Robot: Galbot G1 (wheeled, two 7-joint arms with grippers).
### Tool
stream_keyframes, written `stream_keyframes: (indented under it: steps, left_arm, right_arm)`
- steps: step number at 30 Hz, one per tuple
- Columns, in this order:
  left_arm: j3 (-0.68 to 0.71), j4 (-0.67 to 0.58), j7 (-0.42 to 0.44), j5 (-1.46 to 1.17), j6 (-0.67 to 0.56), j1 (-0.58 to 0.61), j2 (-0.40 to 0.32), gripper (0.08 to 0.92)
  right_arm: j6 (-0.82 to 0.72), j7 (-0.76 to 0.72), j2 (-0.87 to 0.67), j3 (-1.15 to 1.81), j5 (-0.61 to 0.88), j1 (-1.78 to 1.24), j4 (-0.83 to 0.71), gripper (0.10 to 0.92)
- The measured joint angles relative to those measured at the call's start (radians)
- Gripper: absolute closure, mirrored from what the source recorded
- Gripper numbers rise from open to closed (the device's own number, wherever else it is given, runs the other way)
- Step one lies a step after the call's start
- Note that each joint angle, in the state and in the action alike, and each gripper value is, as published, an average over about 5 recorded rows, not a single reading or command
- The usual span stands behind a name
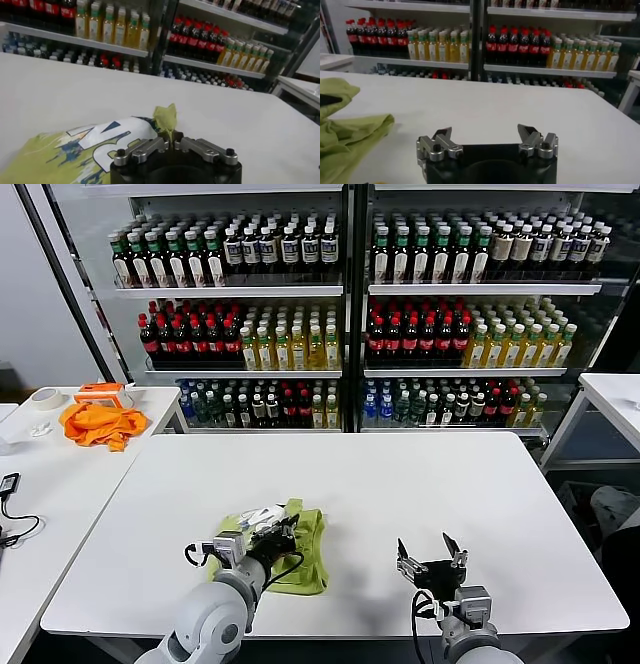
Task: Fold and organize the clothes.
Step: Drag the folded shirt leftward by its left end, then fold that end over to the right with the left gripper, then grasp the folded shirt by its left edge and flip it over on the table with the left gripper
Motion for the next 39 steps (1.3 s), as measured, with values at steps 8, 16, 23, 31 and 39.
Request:
stream_keyframes:
  steps: [8, 16, 23, 31, 39]
  left_arm:
    - [0.02, 0.029, -0.007, -0.012, -0.002, -0.02, -0.023, 0.858]
    - [0.018, 0.049, -0.005, -0.034, -0.046, -0.019, -0.058, 0.633]
    - [-0.029, 0.017, 0.013, -0.022, -0.087, 0.004, -0.034, 0.433]
    - [-0.159, 0.031, 0.023, 0.046, -0.073, 0.08, 0.065, 0.213]
    - [-0.216, 0.074, 0.045, 0.107, -0.078, 0.152, 0.098, 0.177]
  right_arm:
    - [0.0, 0.0, -0.003, 0.001, 0.0, -0.001, 0.004, 0.203]
    - [-0.001, -0.001, -0.003, -0.003, 0.0, 0.006, 0.004, 0.203]
    - [-0.001, -0.002, -0.007, -0.009, 0.001, 0.019, -0.001, 0.203]
    - [0.0, -0.005, -0.001, -0.013, 0.002, 0.035, -0.002, 0.203]
    - [-0.003, 0.0, -0.006, -0.007, 0.002, 0.026, 0.007, 0.203]
